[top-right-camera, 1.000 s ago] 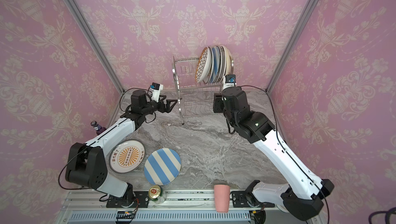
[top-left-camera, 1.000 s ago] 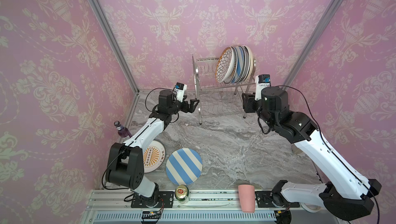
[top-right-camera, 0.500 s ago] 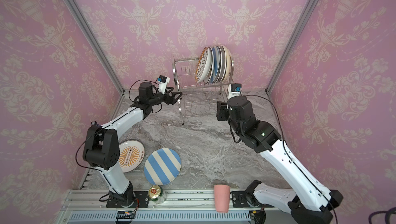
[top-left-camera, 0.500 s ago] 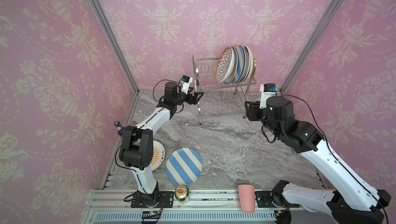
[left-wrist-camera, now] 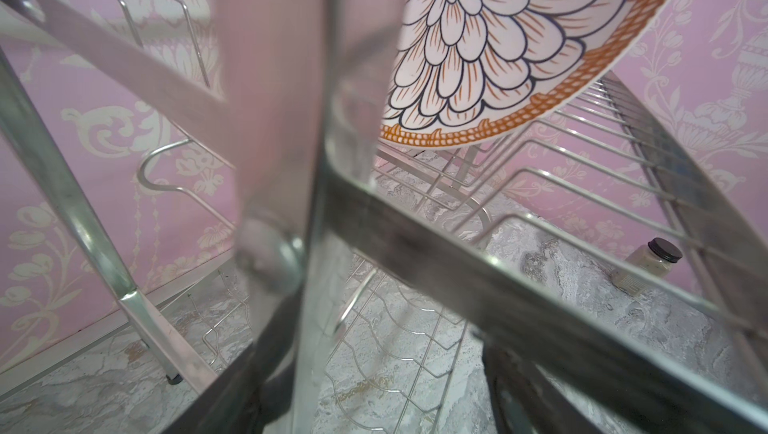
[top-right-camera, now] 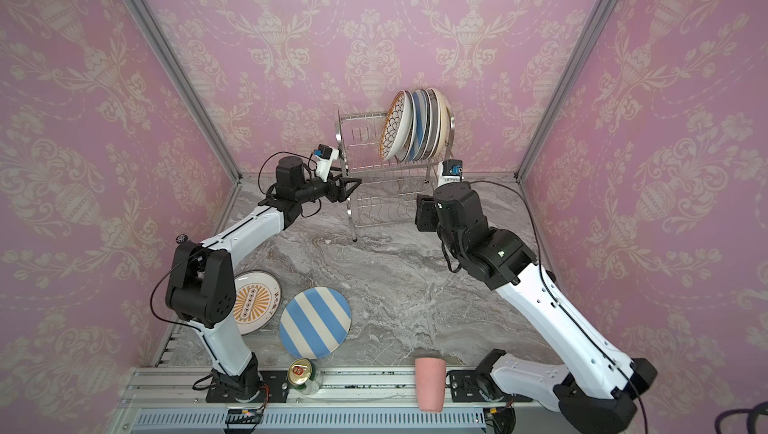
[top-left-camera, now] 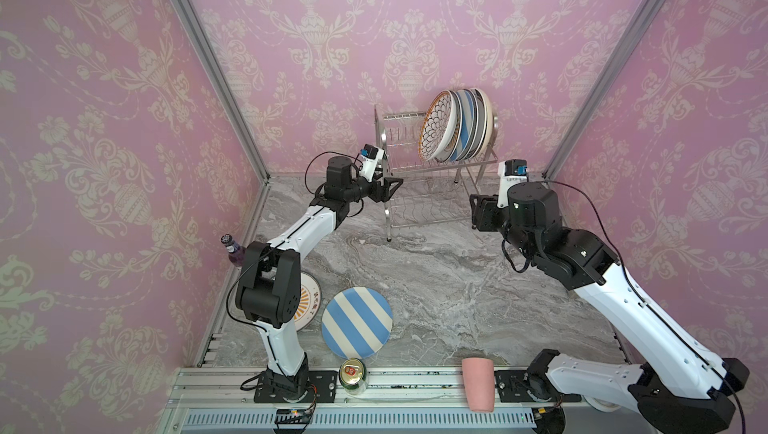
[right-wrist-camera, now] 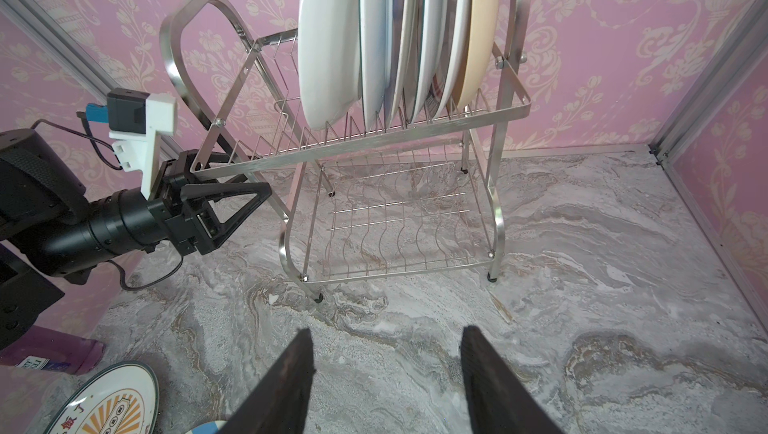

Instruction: Load the plates into the dish rack

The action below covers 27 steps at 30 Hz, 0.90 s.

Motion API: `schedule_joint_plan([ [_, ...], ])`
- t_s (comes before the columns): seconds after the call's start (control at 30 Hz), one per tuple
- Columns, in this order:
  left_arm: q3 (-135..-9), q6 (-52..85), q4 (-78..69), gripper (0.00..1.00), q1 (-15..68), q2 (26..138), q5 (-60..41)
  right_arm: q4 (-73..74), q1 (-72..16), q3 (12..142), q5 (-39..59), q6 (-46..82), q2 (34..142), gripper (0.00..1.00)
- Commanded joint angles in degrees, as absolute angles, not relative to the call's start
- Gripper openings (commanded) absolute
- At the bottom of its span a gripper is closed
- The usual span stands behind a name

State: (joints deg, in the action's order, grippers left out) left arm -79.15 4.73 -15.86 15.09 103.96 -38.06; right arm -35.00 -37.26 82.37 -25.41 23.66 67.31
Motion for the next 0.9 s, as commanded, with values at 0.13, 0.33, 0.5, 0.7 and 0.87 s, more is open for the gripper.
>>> schedule_joint_plan([
  [0.13,-74.2,6.3,-17.0,0.79,18.5,99.2,-41.3,-31.6,-37.4,88.7,-26.7,22.7,72.4,0.62],
  [0.33,-70.9,6.9,-17.5,0.81,19.5,96.5,-40.2,-29.9,-36.6,93.3,-26.5,23.3,77.0,0.62],
  [0.5,-67.1,5.0,-14.8,0.96,19.4,92.8,-35.1,-29.2,-35.2,96.9,-27.0,24.7,81.8,0.64],
  [0.7,-63.3,5.5,-12.2,0.99,18.1,87.5,-30.1,-25.7,-34.5,99.4,-26.2,25.3,86.6,0.62],
  [0.87,-60.1,8.0,-11.1,0.99,16.5,83.0,-30.0,-22.4,-34.5,99.6,-25.0,26.9,89.6,0.62],
])
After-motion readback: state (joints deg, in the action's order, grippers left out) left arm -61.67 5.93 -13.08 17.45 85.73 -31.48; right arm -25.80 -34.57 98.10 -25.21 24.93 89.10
